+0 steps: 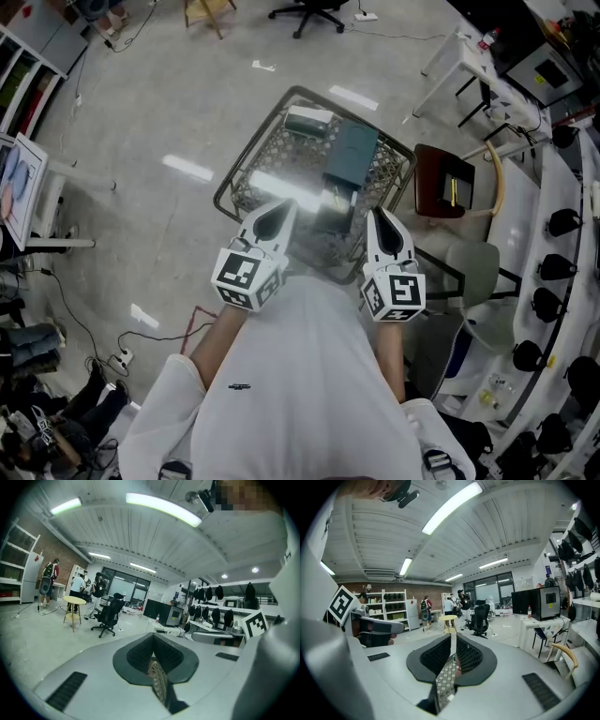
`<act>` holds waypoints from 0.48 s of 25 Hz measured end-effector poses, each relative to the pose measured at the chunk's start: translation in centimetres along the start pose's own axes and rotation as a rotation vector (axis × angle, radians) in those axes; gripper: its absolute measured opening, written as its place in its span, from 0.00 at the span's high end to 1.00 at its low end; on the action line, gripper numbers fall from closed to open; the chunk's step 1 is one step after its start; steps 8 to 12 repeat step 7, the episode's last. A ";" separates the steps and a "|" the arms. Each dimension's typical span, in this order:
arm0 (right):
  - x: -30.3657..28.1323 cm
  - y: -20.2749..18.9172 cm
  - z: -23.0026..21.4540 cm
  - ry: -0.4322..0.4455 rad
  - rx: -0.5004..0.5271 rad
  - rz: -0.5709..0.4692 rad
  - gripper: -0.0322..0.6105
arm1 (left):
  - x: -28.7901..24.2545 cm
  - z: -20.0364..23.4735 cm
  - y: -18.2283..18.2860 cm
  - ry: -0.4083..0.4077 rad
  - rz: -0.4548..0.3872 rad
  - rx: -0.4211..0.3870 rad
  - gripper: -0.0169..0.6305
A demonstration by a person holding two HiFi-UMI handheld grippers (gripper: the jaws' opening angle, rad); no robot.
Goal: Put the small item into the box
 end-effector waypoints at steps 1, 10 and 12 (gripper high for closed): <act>0.0 0.0 0.0 0.002 0.001 0.002 0.90 | 0.0 0.1 0.0 0.002 0.001 0.001 0.97; -0.1 0.2 -0.3 0.007 0.003 -0.010 0.90 | -0.2 0.1 -0.2 0.002 0.004 -0.004 0.97; -0.1 0.2 -0.3 0.007 0.003 -0.010 0.90 | -0.2 0.1 -0.2 0.002 0.004 -0.004 0.97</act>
Point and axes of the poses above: the fingertips, and each gripper's own axes: x backward along the fingers, z to its left, y out of its top, the point moved 10 cm from there along x, backward along the fingers, and after that the axes turned 8 degrees about -x, right-handed, at the moved point
